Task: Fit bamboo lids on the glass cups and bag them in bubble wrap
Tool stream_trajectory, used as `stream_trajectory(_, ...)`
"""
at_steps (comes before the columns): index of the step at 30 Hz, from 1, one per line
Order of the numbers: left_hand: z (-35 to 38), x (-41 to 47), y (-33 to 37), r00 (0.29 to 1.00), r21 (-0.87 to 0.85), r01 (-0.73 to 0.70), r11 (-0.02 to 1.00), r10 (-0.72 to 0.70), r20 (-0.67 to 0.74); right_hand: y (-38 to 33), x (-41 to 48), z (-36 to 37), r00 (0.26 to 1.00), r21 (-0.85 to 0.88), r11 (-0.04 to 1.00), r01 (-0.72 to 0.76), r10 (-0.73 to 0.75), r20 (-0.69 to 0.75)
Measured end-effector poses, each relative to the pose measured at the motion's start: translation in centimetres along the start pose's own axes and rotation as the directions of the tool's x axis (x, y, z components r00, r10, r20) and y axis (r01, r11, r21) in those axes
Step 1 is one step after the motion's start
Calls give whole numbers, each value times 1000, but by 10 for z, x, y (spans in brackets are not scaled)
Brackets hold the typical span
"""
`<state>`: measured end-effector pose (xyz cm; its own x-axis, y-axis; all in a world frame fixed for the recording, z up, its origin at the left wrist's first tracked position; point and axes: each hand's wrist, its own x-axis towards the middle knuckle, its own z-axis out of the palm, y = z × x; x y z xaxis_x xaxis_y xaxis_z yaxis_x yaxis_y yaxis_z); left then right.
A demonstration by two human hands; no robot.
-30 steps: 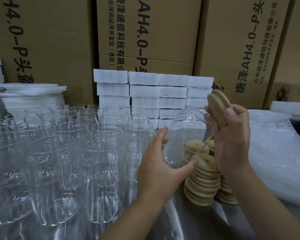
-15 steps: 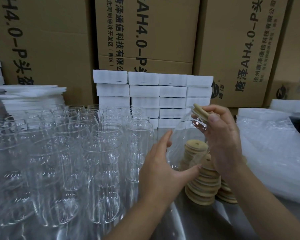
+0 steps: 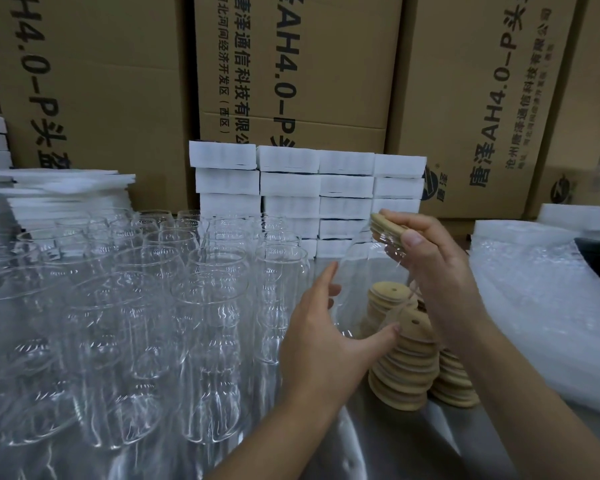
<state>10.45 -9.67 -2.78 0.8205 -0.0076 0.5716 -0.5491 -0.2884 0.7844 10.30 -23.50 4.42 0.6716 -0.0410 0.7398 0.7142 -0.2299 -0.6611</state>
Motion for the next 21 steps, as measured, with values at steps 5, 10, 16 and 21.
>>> stream_trajectory(5, -2, 2, 6, 1000, -76, 0, 997, -1, -20, -24, 11, -30, 985, -13, 995, -102, 103, 137)
stream_trajectory(10, -4, 0, 10, 999, -88, 28, 996, -29, -16, -26, 31, -98, 938, -872, 380, -308, 274, -212)
stream_trajectory(16, -2, -1, 9, 999, -82, 30, 996, -31, -12, 6, 28, -145, 647, -935, -299, -192, 678, -350)
stream_trajectory(21, -1, 1, 9, 997, -155, 74, 985, -78, -20, 7, 41, -136, 650, -838, -172, -518, 559, -516)
